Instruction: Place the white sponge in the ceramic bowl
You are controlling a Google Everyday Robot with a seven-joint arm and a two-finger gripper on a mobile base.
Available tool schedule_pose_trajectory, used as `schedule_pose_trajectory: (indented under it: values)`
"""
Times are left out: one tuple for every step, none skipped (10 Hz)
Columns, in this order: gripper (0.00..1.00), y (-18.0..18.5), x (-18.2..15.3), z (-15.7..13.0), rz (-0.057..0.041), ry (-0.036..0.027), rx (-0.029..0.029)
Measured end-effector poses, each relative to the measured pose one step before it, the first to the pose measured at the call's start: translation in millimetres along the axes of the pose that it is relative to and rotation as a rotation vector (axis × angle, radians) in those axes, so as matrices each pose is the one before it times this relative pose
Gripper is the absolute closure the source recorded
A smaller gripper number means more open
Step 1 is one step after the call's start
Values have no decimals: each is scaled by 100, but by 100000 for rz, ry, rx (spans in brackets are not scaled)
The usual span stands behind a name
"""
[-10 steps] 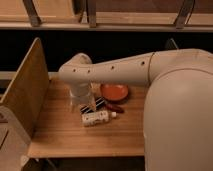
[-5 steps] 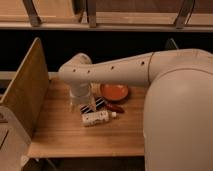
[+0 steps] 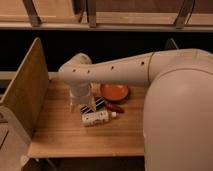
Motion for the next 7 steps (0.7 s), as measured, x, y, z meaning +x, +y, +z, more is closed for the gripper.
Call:
schedule_pose_trajectory:
  values:
    - [35, -3, 1, 3, 2, 4, 4]
    - [35, 1, 0, -5, -2, -5, -3]
    - [35, 0, 1, -1, 1, -2, 3]
    - [35, -2, 1, 4, -4, 8, 3]
    - [35, -1, -1, -8, 0, -15, 5]
    - [35, -33, -21, -21, -211, -144, 161]
    - [35, -174, -309, -330, -1095, -1241, 235]
